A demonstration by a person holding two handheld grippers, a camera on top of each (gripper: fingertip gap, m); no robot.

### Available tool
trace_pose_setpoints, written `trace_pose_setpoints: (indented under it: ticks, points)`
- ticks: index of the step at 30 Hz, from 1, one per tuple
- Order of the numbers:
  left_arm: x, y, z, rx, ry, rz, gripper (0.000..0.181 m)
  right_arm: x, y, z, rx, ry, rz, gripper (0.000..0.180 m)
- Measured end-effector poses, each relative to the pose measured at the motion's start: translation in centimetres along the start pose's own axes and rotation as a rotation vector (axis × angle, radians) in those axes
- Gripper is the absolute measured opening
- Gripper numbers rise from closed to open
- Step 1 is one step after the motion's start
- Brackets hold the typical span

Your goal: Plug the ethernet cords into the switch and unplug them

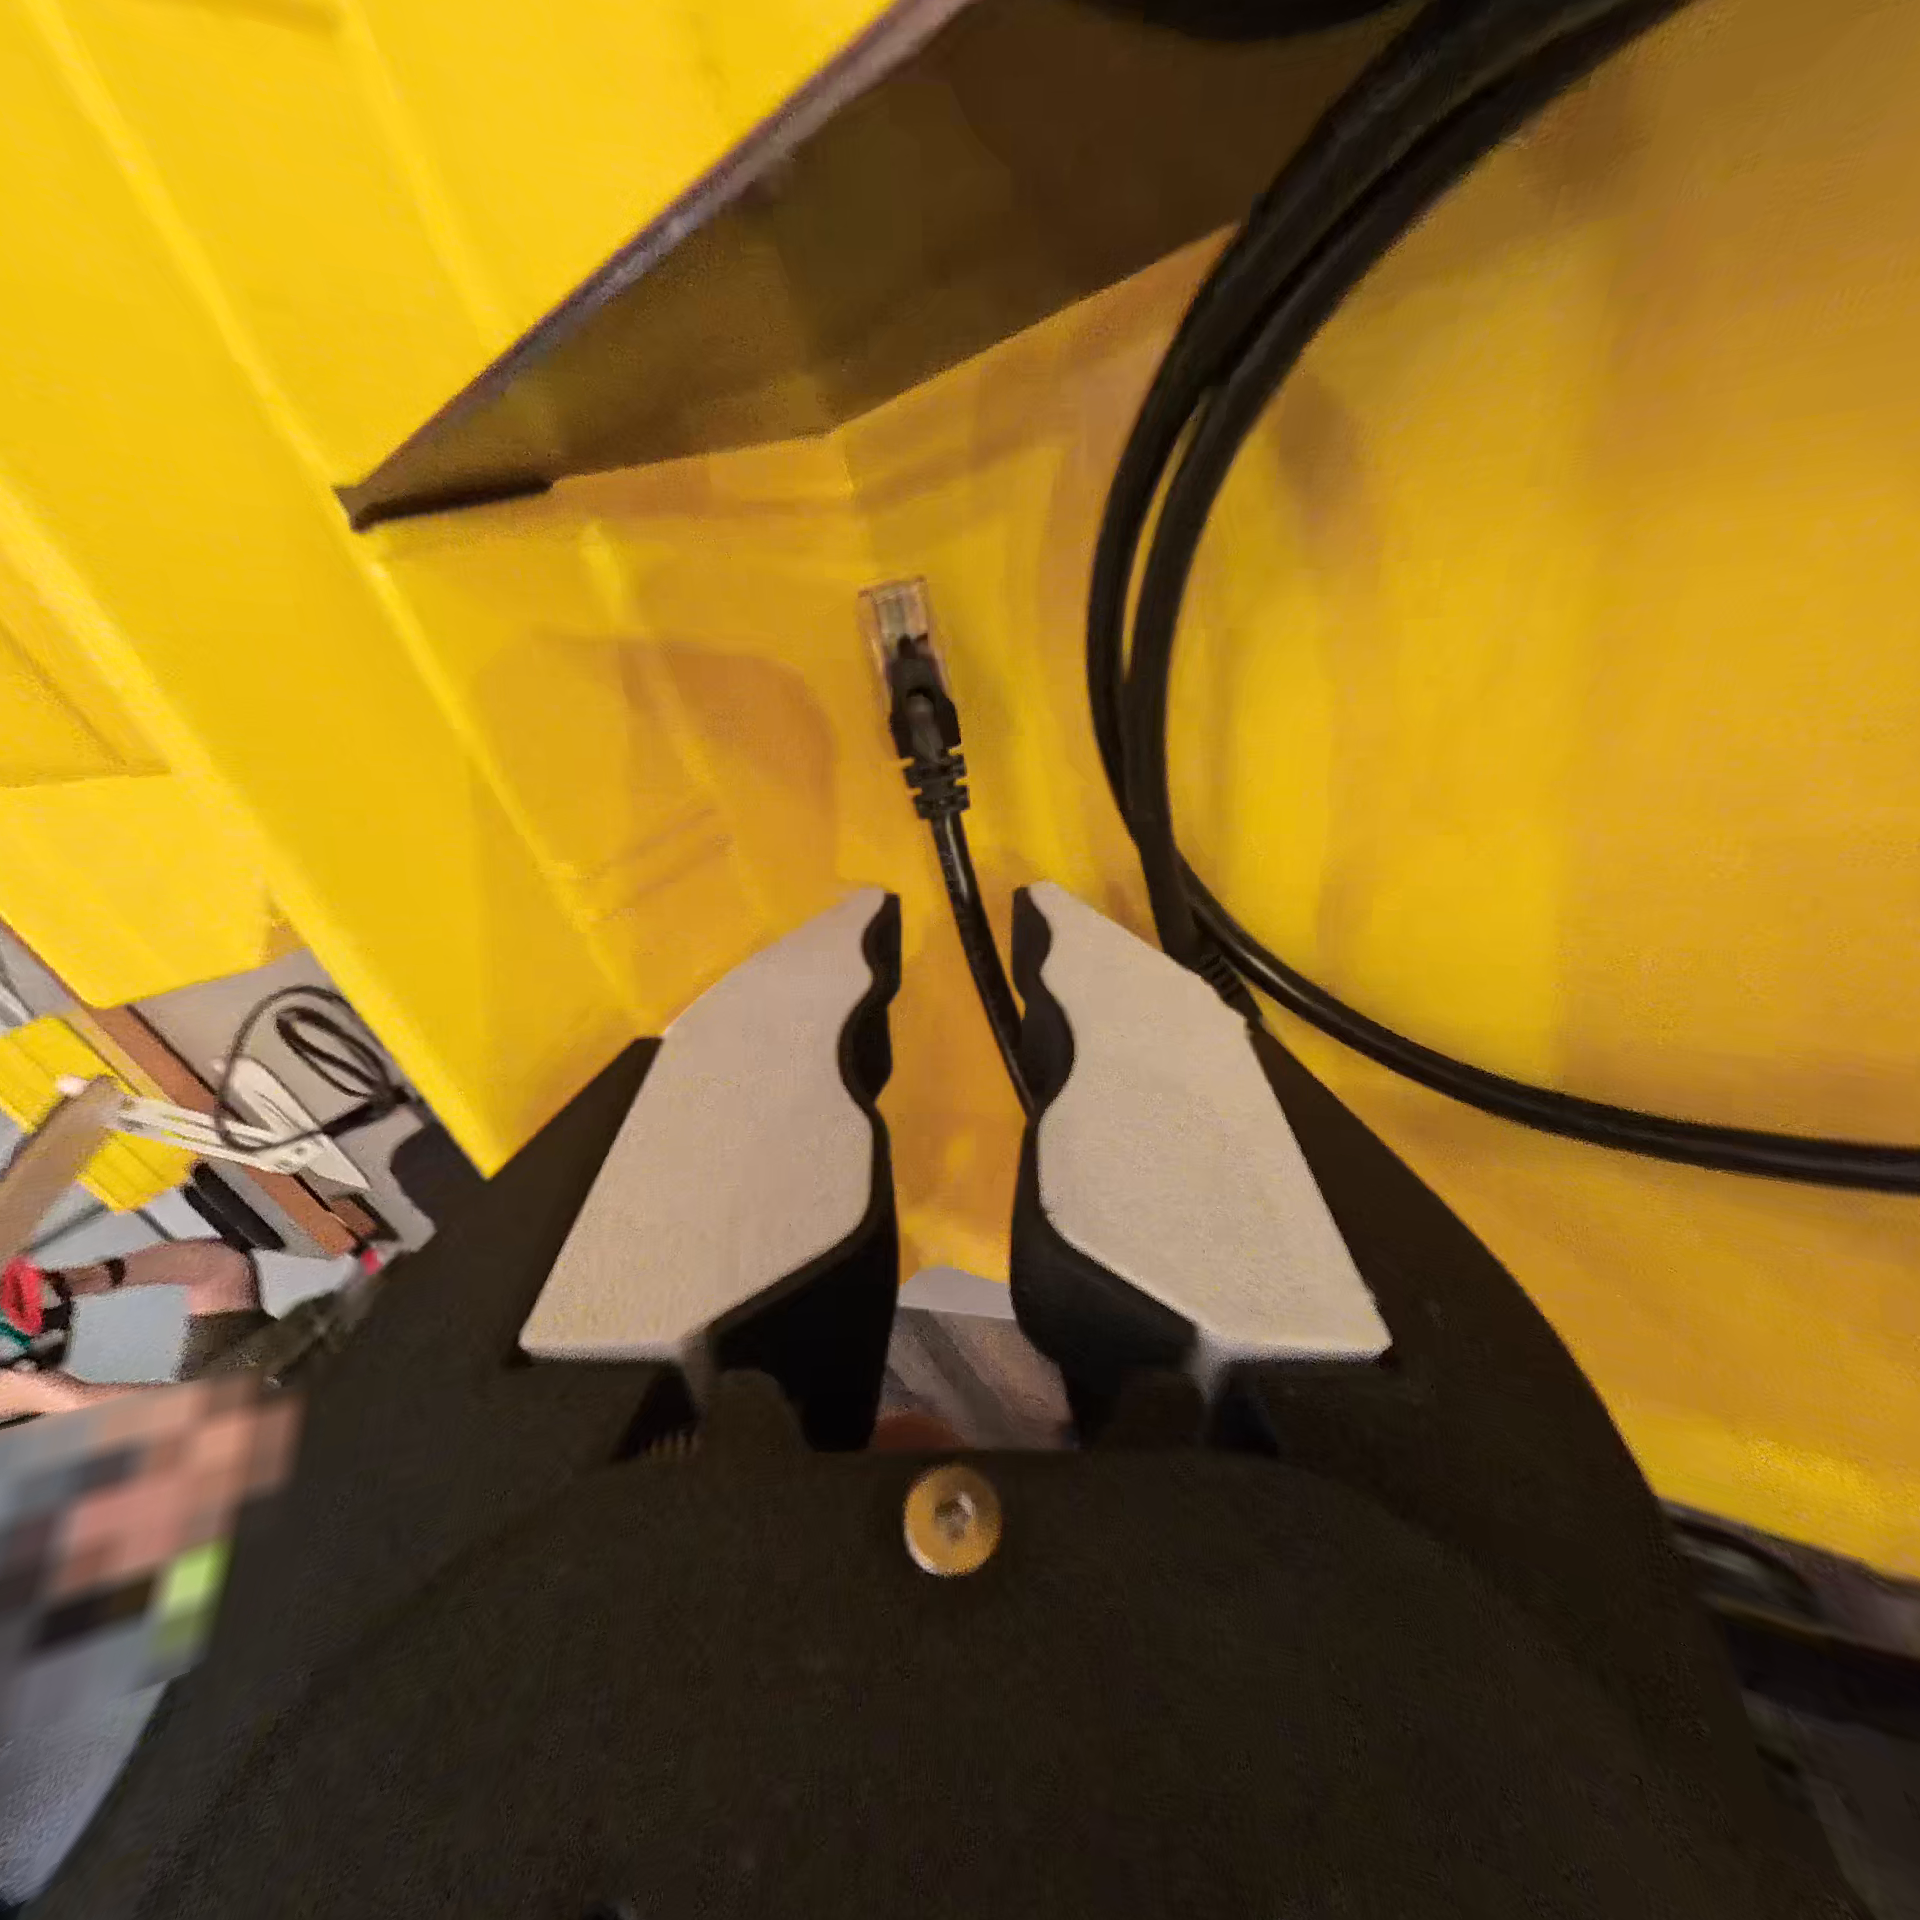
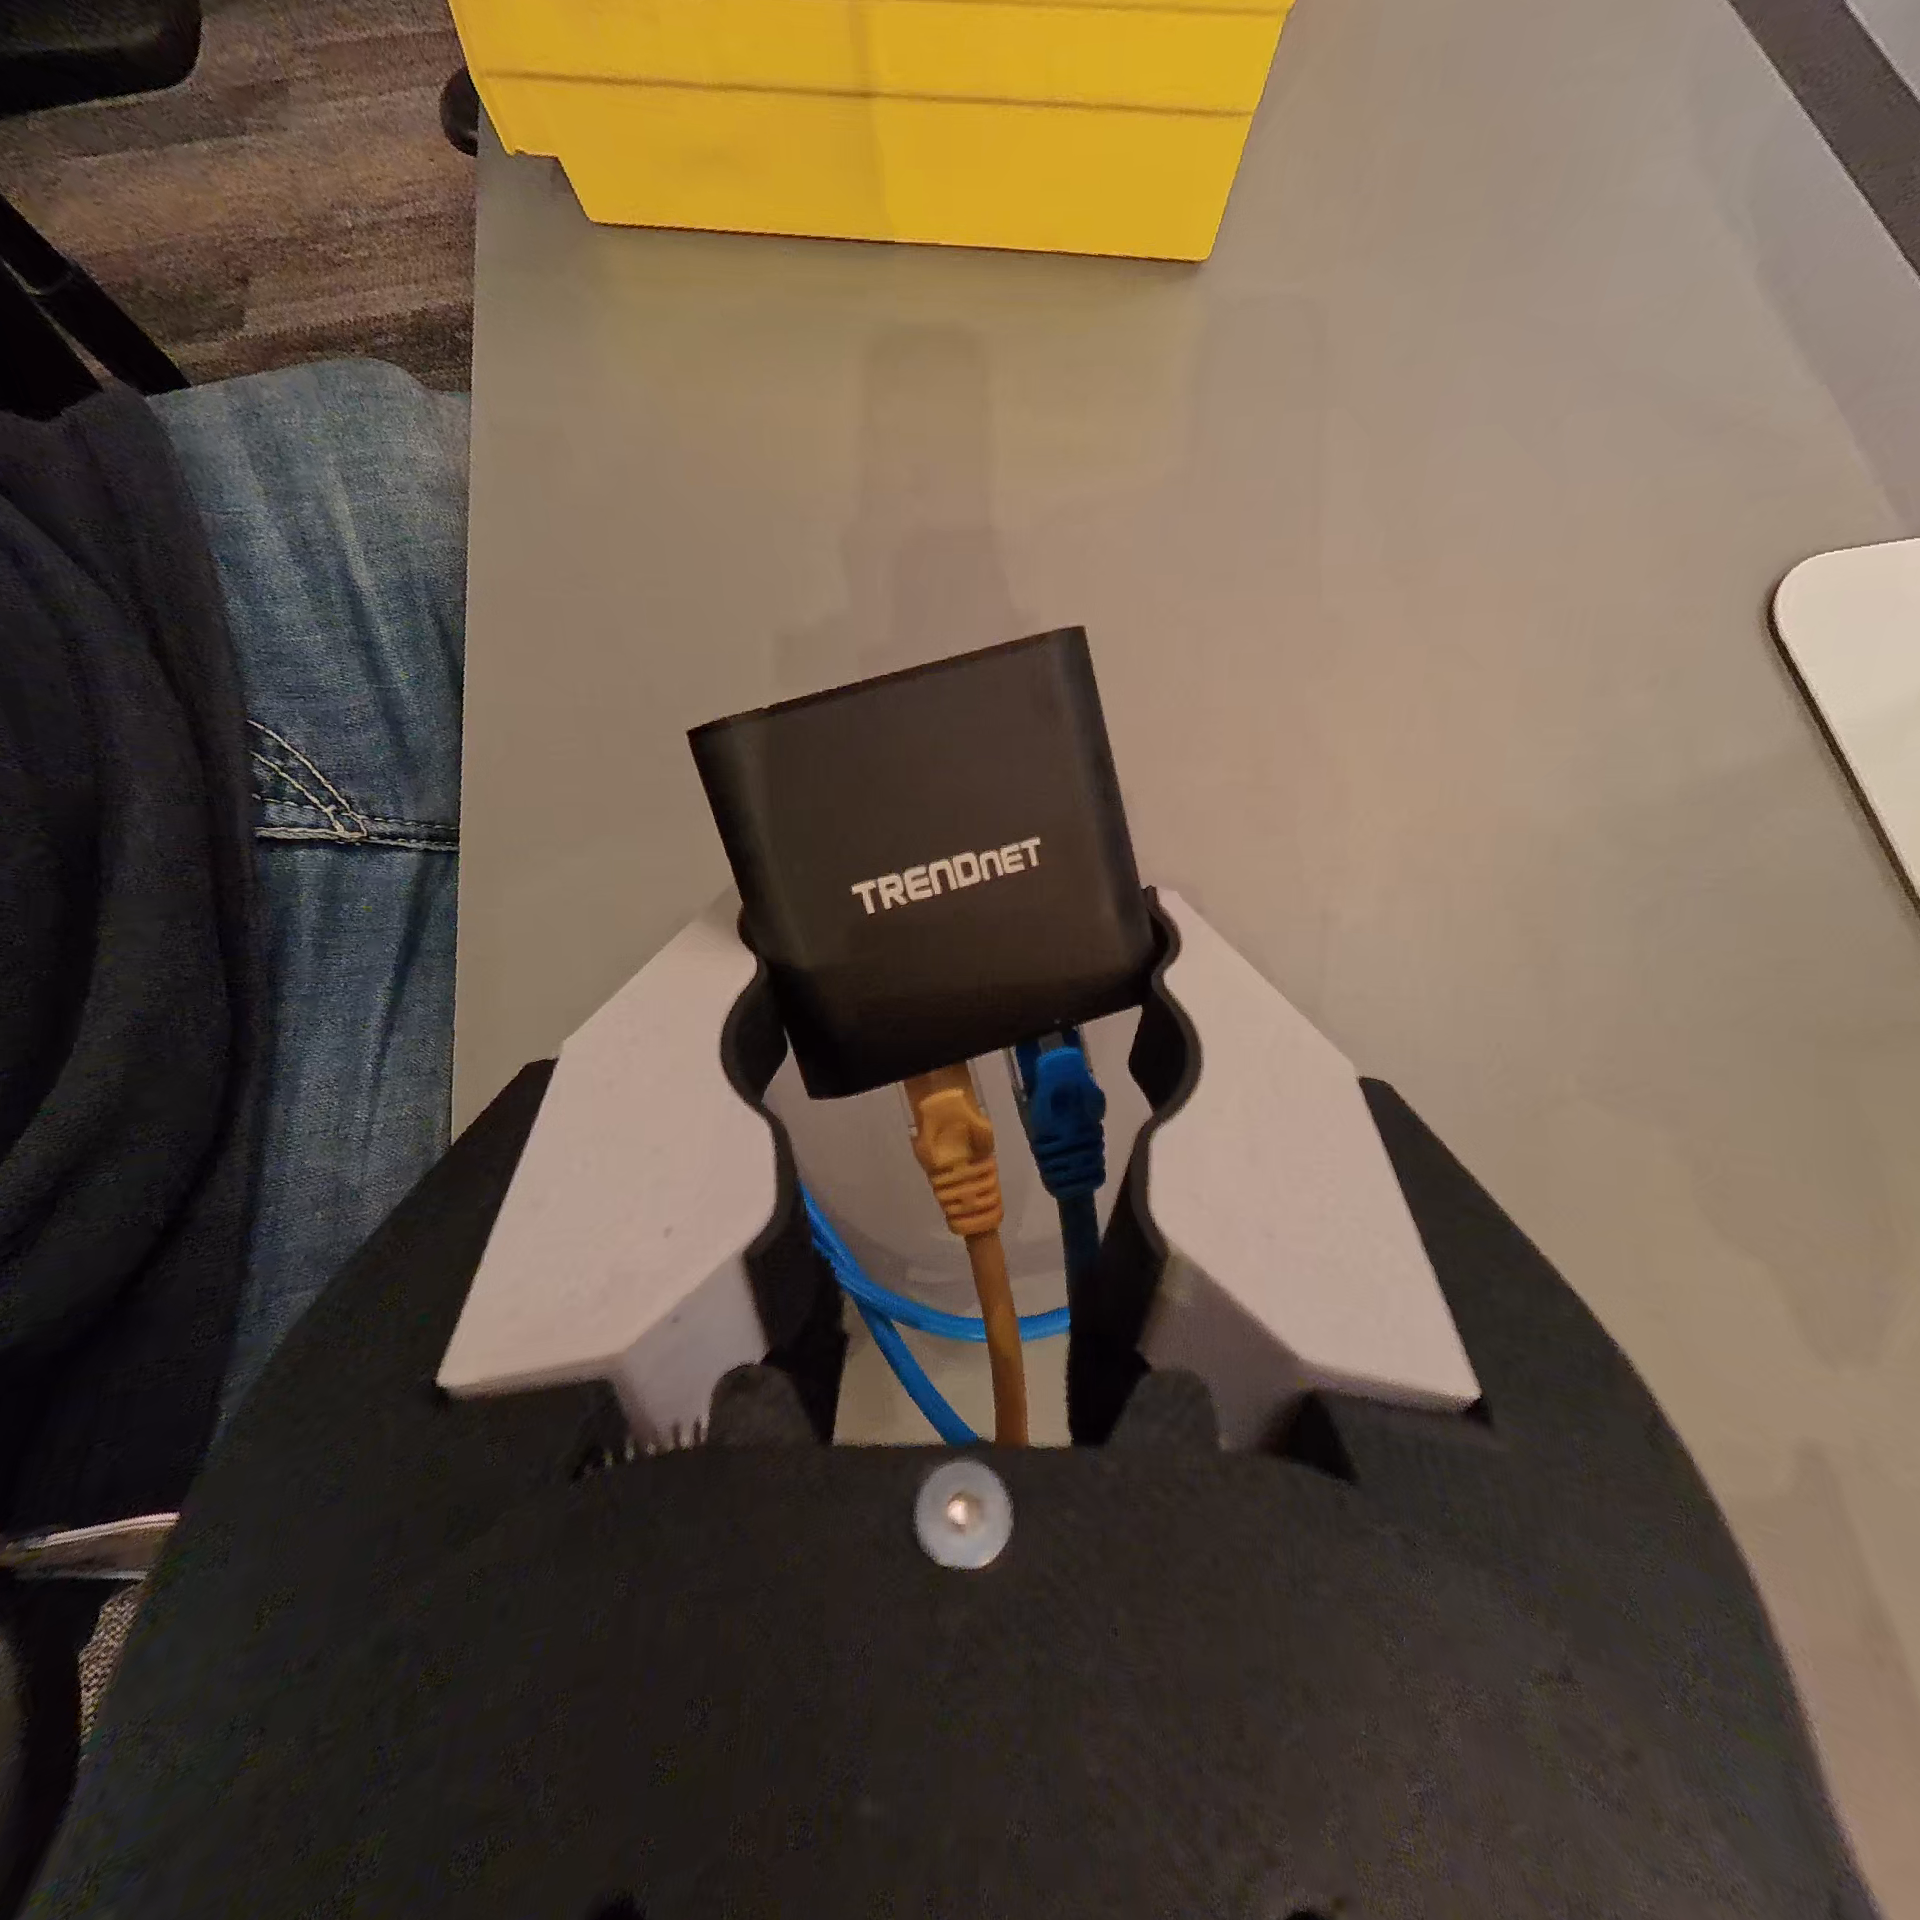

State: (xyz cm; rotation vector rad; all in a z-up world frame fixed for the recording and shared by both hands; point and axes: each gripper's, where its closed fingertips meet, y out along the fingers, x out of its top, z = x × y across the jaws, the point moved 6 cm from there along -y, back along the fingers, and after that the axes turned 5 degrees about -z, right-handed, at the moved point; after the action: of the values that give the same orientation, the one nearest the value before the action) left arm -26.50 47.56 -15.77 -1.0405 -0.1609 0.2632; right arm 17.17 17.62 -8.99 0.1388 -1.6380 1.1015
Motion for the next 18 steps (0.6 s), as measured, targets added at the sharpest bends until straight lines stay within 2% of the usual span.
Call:
trace_pose_setpoints:
  ticks: [6,9,15,18]
  points:
    - [0.0,1.8,-0.2,-0.094,-0.074,0.098,0.008,0.0,-0.2,0.0,0.002,-0.003,-0.010,0.066]
    - [0.0,1.9,0.0,-0.124,-0.108,0.082,0.007,0.0,-0.4,0.0,0.001,-0.004,-0.017,0.066]
    - [0.4,0.7,-1.0,-0.339,-0.220,-0.086,0.006,0.1,-0.5,0.0,0.000,-0.002,-0.023,0.066]
    - [0.6,0.3,-1.2,-0.335,-0.223,-0.162,0.007,0.1,-0.4,0.1,0.003,-0.002,-0.024,0.066]
